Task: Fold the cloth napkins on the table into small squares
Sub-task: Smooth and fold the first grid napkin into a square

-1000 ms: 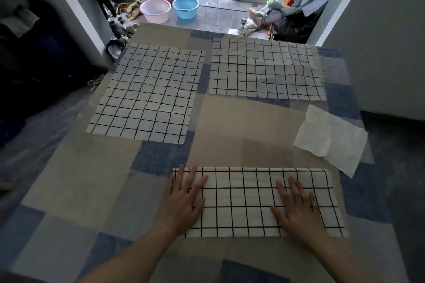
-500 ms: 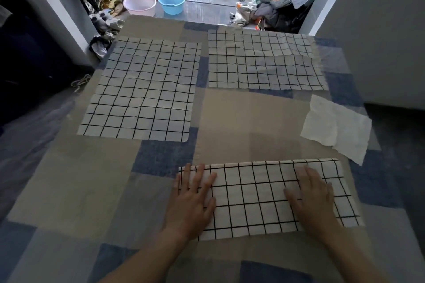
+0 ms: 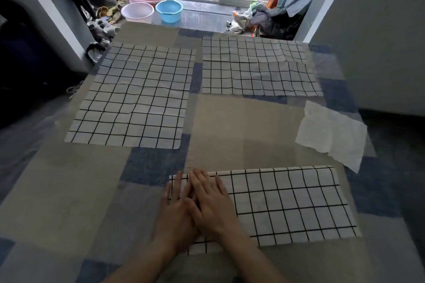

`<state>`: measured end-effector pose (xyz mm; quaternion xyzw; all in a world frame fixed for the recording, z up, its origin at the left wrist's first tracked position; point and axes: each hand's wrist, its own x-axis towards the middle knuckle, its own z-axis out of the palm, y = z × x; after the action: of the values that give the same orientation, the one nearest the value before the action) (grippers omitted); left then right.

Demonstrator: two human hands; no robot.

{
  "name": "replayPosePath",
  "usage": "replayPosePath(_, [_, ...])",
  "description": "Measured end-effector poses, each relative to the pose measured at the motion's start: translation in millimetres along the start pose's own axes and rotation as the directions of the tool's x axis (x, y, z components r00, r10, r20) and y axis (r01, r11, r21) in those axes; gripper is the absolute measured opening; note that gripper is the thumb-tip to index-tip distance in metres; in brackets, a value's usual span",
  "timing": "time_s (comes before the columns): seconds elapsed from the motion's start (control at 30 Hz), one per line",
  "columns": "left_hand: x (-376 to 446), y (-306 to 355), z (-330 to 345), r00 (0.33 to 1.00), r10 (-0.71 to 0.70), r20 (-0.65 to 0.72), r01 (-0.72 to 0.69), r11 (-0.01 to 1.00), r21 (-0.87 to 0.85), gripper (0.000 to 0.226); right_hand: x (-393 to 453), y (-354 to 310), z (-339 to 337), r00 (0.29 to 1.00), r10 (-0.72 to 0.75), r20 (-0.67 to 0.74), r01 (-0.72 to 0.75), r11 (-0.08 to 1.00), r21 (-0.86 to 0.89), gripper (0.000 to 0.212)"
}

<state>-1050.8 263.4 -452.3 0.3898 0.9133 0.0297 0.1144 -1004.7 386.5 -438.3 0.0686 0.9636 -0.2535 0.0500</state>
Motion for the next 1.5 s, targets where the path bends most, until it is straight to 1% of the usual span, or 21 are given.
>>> replayPosePath(0.1, [-1, 0, 3, 0.999, -0.025, -0.023, 0.025, 1.0, -0.002, 0.08, 0, 8, -3, 1.0, -0.011, 0.012, 0.011, 1.0, -0.003, 0.069])
replayPosePath(0.17, [0, 1, 3, 0.998, -0.037, -0.045, 0.037, 0.999, 0.0, 0.077, -2, 14, -5, 0.999, -0.023, 0.027, 0.023, 1.0, -0.009, 0.066])
replayPosePath(0.3, [-1, 1, 3, 0.997, -0.023, -0.068, 0.022, 0.999, -0.024, 0.071, -3, 26, -9, 0.998, -0.063, 0.01, 0.063, 0.998, -0.002, 0.065])
replayPosePath(0.4, [-1, 3, 3, 0.994, -0.042, -0.097, 0.039, 0.999, -0.037, 0.06, -6, 40, -9, 0.996, -0.079, -0.052, 0.075, 0.995, -0.062, 0.064])
replayPosePath(0.43, [-1, 3, 3, 0.994, -0.049, -0.098, 0.046, 0.998, -0.032, 0.058, -7, 45, -9, 0.995, -0.085, -0.046, 0.082, 0.994, -0.065, 0.063])
replayPosePath(0.5, [-1, 3, 4, 0.995, -0.053, -0.085, 0.052, 0.999, -0.017, 0.058, -8, 56, -11, 0.994, -0.103, -0.039, 0.1, 0.992, -0.075, 0.063])
replayPosePath(0.6, [0, 2, 5, 0.995, -0.043, -0.091, 0.042, 0.999, -0.016, 0.059, -13, 74, -22, 0.994, -0.096, -0.058, 0.089, 0.989, -0.12, 0.063])
replayPosePath(0.7, [0, 3, 4, 0.994, -0.04, -0.098, 0.039, 0.999, -0.015, 0.059, -18, 95, -33, 0.997, -0.074, -0.033, 0.069, 0.988, -0.139, 0.064])
replayPosePath(1.07, [-1, 3, 4, 0.991, -0.035, -0.127, 0.037, 0.999, 0.01, 0.06, -44, 183, -80, 0.998, 0.042, -0.047, -0.051, 0.974, -0.222, 0.064])
replayPosePath(1.17, [-1, 2, 5, 0.991, -0.035, -0.13, 0.038, 0.999, 0.015, 0.06, -52, 205, -91, 0.993, 0.088, -0.078, -0.104, 0.965, -0.24, 0.066])
replayPosePath(1.33, [-1, 2, 5, 0.99, -0.035, -0.137, 0.036, 0.999, 0.006, 0.06, -65, 240, -108, 0.983, 0.159, -0.086, -0.177, 0.948, -0.264, 0.068])
replayPosePath(1.5, [-1, 2, 6, 0.99, -0.035, -0.137, 0.037, 0.999, 0.018, 0.06, -71, 259, -116, 0.971, 0.207, -0.12, -0.233, 0.928, -0.291, 0.07])
